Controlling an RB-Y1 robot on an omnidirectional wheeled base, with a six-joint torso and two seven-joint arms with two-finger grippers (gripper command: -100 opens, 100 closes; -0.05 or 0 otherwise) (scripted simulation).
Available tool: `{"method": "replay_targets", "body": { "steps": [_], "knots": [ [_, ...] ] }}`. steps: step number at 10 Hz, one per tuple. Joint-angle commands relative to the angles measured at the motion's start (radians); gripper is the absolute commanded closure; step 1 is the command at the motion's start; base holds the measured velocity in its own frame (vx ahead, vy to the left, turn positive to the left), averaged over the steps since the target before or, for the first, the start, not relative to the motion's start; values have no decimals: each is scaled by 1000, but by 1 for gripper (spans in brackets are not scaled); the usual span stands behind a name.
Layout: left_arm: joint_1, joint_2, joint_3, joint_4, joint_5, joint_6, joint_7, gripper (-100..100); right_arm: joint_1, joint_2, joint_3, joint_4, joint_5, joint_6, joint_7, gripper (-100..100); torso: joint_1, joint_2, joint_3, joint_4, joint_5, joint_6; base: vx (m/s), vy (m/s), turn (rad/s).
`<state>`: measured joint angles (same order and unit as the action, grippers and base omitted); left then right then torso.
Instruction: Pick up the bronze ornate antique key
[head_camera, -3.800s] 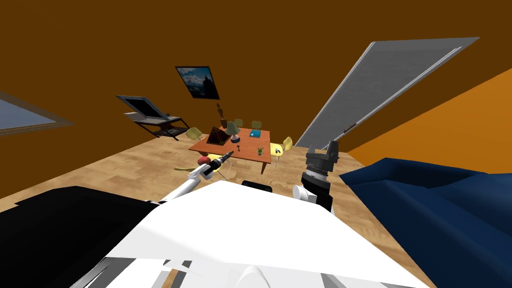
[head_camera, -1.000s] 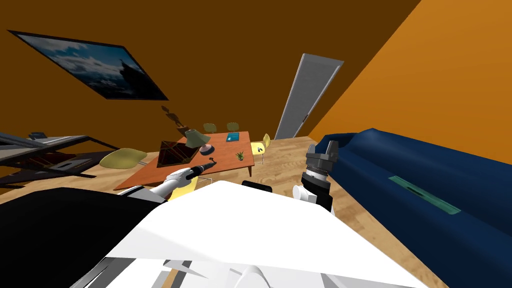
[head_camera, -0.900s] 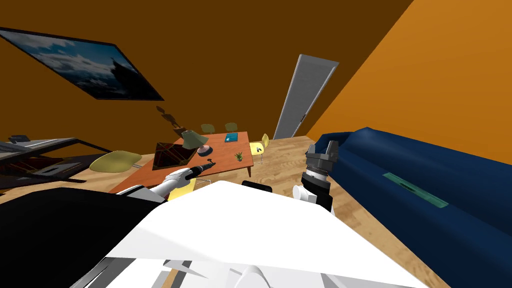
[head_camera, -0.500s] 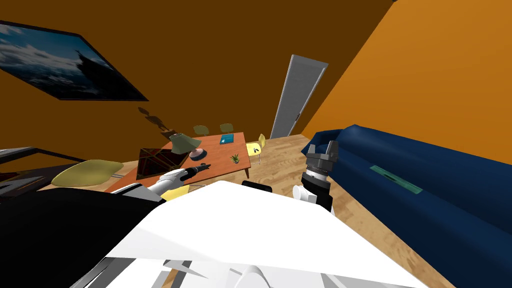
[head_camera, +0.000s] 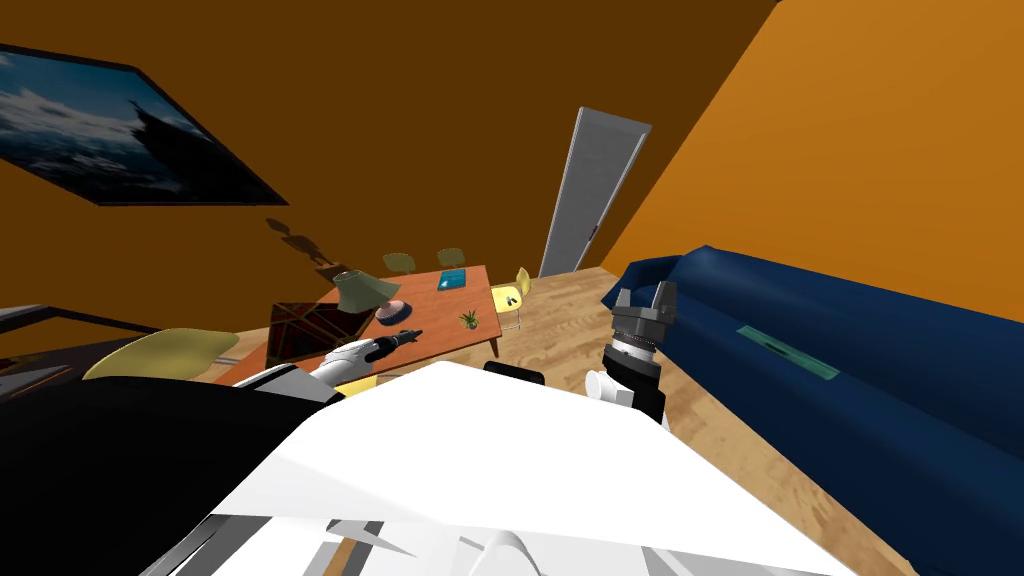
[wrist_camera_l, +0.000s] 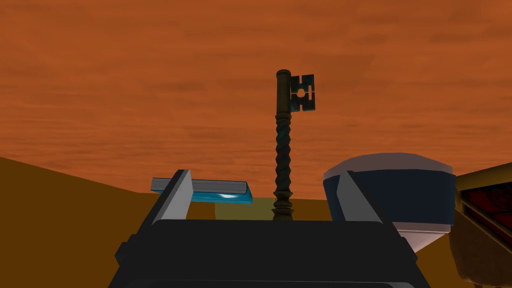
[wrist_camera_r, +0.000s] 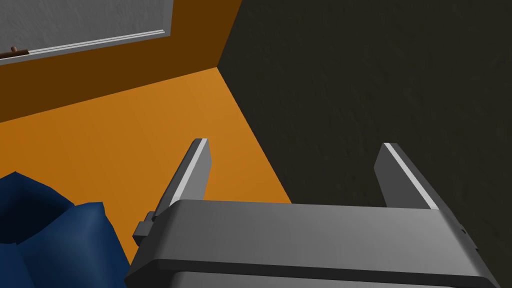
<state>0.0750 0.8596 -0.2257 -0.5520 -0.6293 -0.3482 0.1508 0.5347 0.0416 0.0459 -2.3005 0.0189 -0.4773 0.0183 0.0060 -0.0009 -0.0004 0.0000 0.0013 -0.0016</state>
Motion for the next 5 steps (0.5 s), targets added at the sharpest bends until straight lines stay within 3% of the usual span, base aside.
{"method": "replay_targets", "body": {
  "steps": [1,2,5],
  "knots": [
    [0,0,0,0,0,0,0,-100,0,0,0,0,0,0,0,0,0,0,0,0,0,0,10,48,-25],
    [0,-2,0,0,1,3,-4,100,0,0,0,0,0,0,0,0,-1,0,0,0,0,0,0,6,4],
    [-1,-2,1,-1,1,3,-4,100,0,0,0,0,0,0,0,0,-4,0,-1,-1,0,0,0,2,-1]
  ]
}}
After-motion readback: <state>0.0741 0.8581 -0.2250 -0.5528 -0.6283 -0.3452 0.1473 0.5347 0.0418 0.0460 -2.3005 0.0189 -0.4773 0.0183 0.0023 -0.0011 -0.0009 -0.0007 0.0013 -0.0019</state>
